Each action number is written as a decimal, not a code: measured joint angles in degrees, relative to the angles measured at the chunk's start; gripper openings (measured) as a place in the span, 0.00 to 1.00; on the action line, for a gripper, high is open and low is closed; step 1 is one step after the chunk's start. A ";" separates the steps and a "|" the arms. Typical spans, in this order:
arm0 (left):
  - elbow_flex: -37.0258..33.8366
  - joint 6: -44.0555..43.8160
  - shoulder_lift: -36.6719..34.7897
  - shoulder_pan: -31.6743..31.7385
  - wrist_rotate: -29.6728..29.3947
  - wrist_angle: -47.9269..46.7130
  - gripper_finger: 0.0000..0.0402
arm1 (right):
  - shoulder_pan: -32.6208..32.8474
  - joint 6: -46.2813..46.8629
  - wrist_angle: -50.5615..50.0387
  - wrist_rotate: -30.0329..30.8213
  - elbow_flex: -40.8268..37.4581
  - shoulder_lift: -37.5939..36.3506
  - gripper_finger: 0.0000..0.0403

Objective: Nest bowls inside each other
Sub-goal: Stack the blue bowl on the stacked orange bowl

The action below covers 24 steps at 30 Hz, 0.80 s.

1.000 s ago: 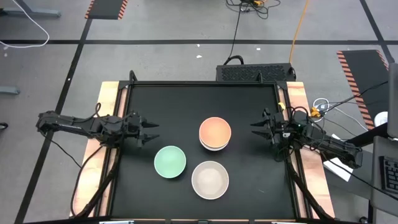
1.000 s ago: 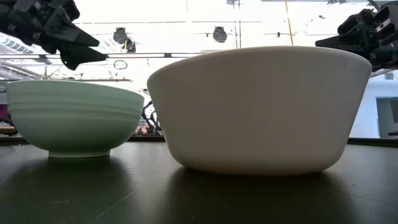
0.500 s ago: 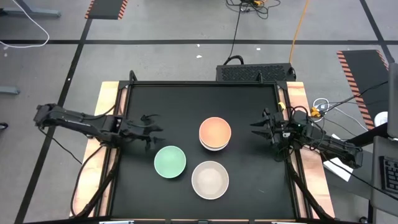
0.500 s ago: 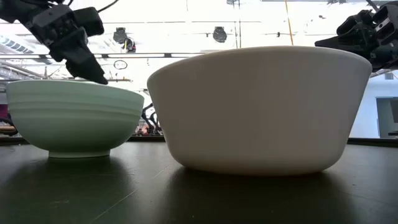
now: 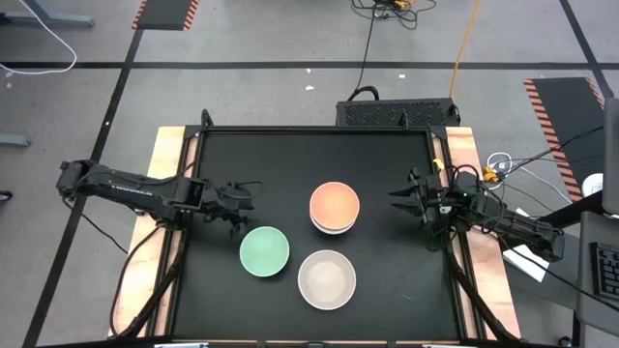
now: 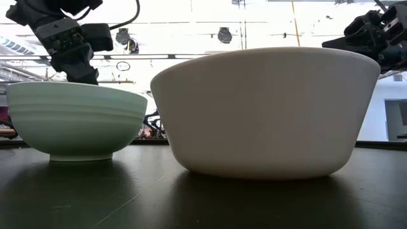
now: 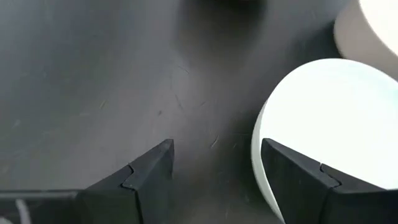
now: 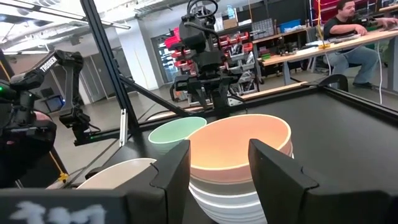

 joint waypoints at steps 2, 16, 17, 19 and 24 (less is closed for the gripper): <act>0.00 0.00 0.42 -0.01 0.25 0.05 0.63 | -0.01 0.00 -0.01 0.00 0.00 0.00 0.39; 0.00 -0.19 0.43 -0.02 10.46 0.32 0.88 | -0.01 -0.20 -0.01 -0.02 0.00 0.09 0.39; 0.00 -0.19 0.43 -0.02 10.98 0.32 0.88 | -0.01 -0.18 0.01 -0.02 0.00 0.09 0.39; 0.00 -0.55 0.43 -0.02 12.14 0.34 0.88 | 0.00 -0.20 -0.01 -0.02 0.00 0.09 0.39; 0.00 -2.56 0.43 -0.17 12.52 0.40 0.89 | -0.01 -0.20 -0.01 -0.02 0.00 0.09 0.39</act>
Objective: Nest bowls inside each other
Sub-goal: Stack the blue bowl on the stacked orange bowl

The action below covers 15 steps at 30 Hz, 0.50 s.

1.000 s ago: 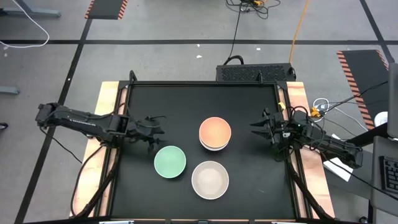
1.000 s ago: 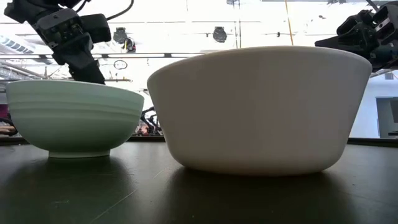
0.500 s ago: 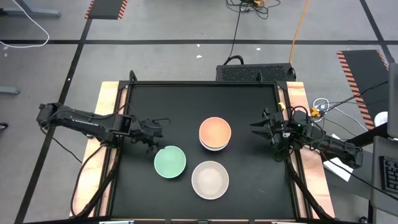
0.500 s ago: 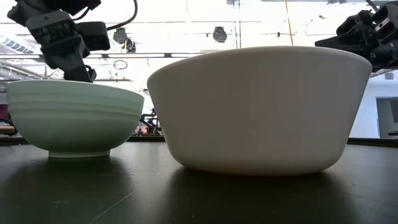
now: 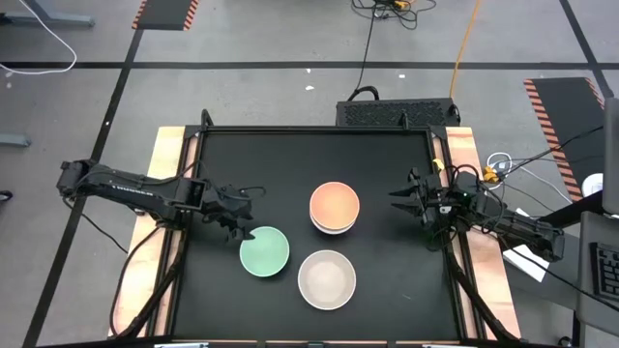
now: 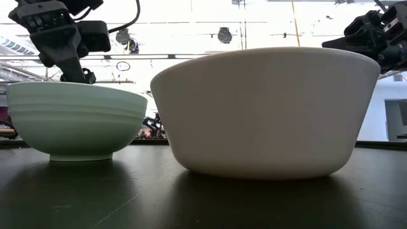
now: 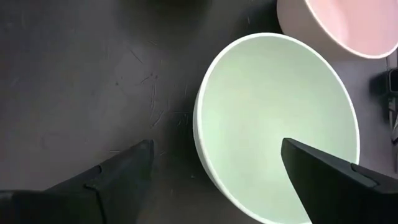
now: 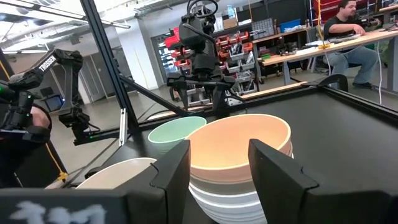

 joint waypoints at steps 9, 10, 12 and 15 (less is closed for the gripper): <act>-0.02 -1.99 1.72 0.00 -0.39 -0.60 0.89 | 0.01 -0.24 0.00 0.00 0.00 0.00 0.39; -0.02 -2.13 2.54 0.00 -0.39 -0.41 0.89 | 0.01 -0.23 0.00 0.00 0.00 0.00 0.39; -0.04 -2.26 4.40 0.00 -0.42 -0.73 0.89 | 0.01 -0.22 0.00 0.00 0.00 0.00 0.39; 0.61 -2.33 7.77 0.00 -0.40 -0.77 0.89 | 0.00 -0.24 0.00 0.00 0.00 0.21 0.39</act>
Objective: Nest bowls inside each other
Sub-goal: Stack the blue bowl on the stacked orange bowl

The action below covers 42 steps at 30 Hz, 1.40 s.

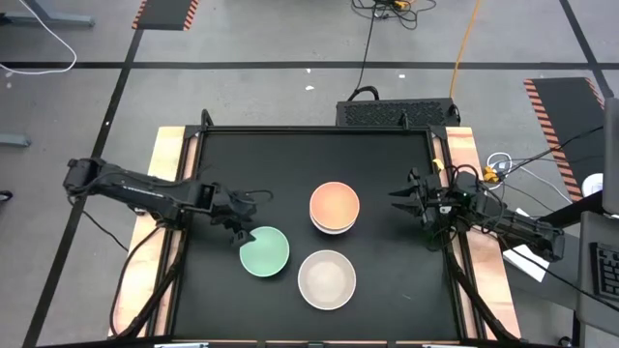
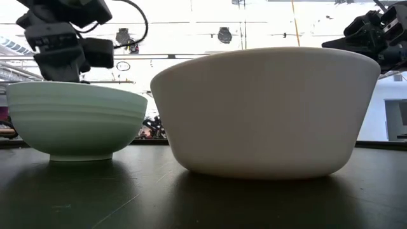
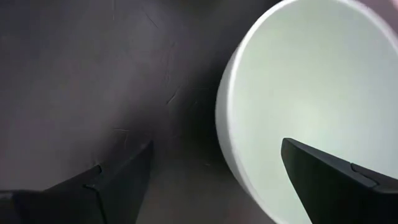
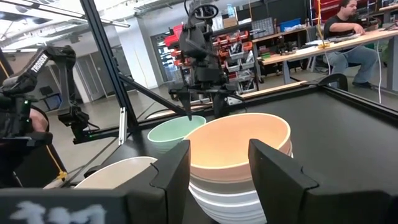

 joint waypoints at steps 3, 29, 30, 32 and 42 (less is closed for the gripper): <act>1.78 1.02 3.25 0.00 0.02 -0.14 0.89 | 0.00 -0.19 -0.02 0.00 0.00 0.49 0.39; 7.50 4.95 9.52 0.11 -2.27 -2.78 0.86 | 0.00 -0.85 0.00 0.00 0.02 3.51 0.39; 7.50 4.90 9.52 0.11 -2.27 -2.65 0.84 | 0.02 -0.81 0.00 0.02 0.02 3.51 0.39; 7.50 4.63 9.52 0.11 -2.27 -2.66 0.80 | 0.02 -0.77 -0.02 0.02 0.02 3.52 0.39; 7.50 4.77 9.52 0.11 -2.27 -2.62 0.51 | 0.00 -0.68 0.00 0.02 0.02 3.53 0.39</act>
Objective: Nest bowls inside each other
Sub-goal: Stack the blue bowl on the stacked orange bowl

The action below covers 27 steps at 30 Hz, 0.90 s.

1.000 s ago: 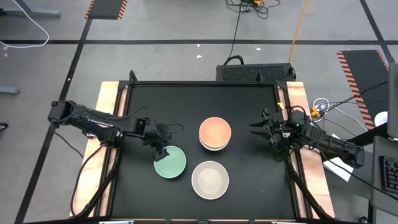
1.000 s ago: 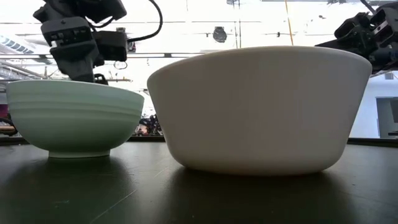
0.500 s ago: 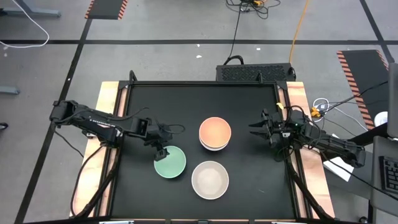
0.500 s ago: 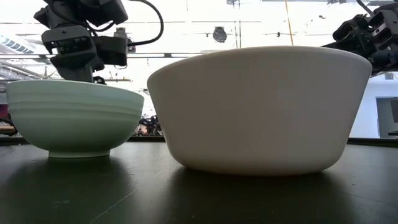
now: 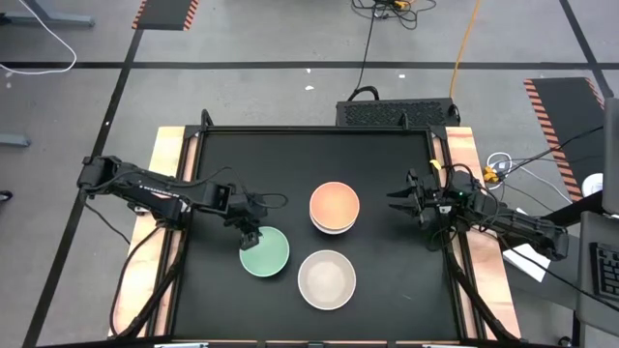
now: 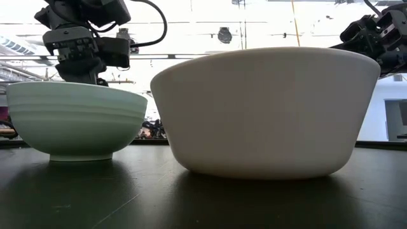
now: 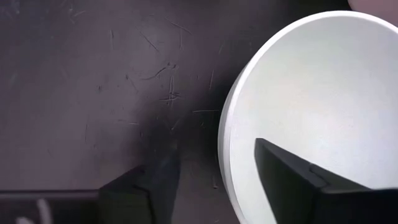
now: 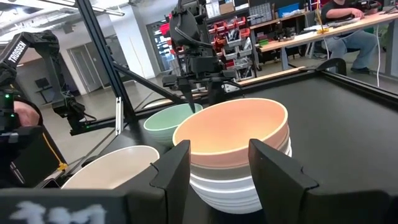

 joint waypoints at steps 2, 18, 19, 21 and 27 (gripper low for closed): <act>0.00 0.24 0.00 0.00 0.00 -0.02 0.46 | 0.01 0.00 -0.01 0.00 0.00 0.00 0.39; -0.07 4.10 -0.02 0.00 0.34 -0.29 0.03 | 0.02 0.02 0.00 0.00 0.00 0.00 0.39; -0.07 4.23 -0.02 0.00 0.43 -0.18 0.03 | 0.01 0.02 -0.01 0.00 0.00 0.00 0.39; -0.07 4.21 -0.02 0.00 0.50 -0.20 0.04 | 0.01 0.02 -0.01 0.01 0.00 0.00 0.39; -0.07 4.06 -0.02 -0.01 0.52 -0.31 0.02 | 0.02 0.02 -0.02 0.00 0.00 0.00 0.39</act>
